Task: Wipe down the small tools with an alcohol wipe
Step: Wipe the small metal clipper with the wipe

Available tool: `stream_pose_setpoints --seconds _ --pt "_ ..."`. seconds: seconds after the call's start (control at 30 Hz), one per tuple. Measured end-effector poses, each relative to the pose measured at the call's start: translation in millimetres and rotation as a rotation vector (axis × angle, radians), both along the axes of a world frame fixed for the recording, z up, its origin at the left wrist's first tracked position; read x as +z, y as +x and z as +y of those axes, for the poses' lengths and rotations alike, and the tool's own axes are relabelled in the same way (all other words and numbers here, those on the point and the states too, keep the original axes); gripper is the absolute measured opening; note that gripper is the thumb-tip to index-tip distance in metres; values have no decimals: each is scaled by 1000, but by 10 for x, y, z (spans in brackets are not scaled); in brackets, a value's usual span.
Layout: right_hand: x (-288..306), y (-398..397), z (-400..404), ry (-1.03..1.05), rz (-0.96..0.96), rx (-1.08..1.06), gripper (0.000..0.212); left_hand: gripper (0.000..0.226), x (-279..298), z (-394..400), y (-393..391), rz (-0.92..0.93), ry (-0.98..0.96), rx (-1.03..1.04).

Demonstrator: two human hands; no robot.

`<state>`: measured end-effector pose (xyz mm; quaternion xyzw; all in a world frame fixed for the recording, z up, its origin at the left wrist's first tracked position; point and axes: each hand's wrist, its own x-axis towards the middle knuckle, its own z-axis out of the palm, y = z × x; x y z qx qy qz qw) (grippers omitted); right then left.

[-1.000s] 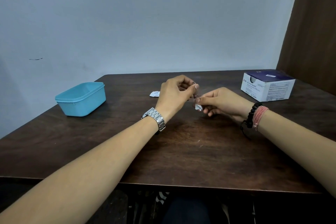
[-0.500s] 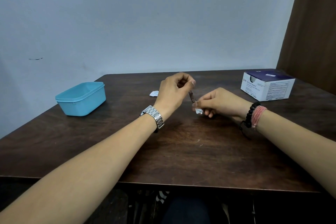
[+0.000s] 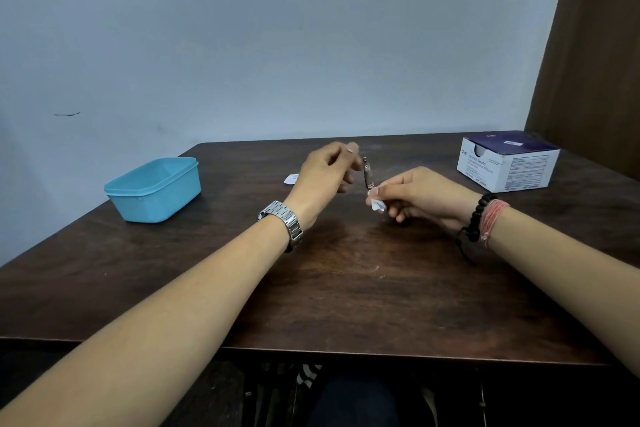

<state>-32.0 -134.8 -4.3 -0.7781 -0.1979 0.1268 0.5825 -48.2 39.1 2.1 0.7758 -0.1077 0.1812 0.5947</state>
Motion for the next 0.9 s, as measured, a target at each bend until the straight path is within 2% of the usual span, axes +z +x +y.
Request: stream_pose_setpoints --seconds 0.07,0.17,0.37,0.57,0.8,0.9 --pt "5 -4 -3 27 27 -5 17 10 -36 -25 8 26 83 -113" --pt "11 -11 -5 43 44 -2 18 15 -108 -24 63 -26 182 -162" --pt "16 -12 -14 4 24 41 16 12 -84 55 87 -77 100 -41" --pt "2 -4 -30 48 5 33 15 13 -114 32 90 -55 148 -132" --pt "25 10 -38 56 6 51 15 10 -77 30 58 -38 16 -136" --pt "29 8 -55 33 3 59 16 10 -66 19 38 -14 22 -164"
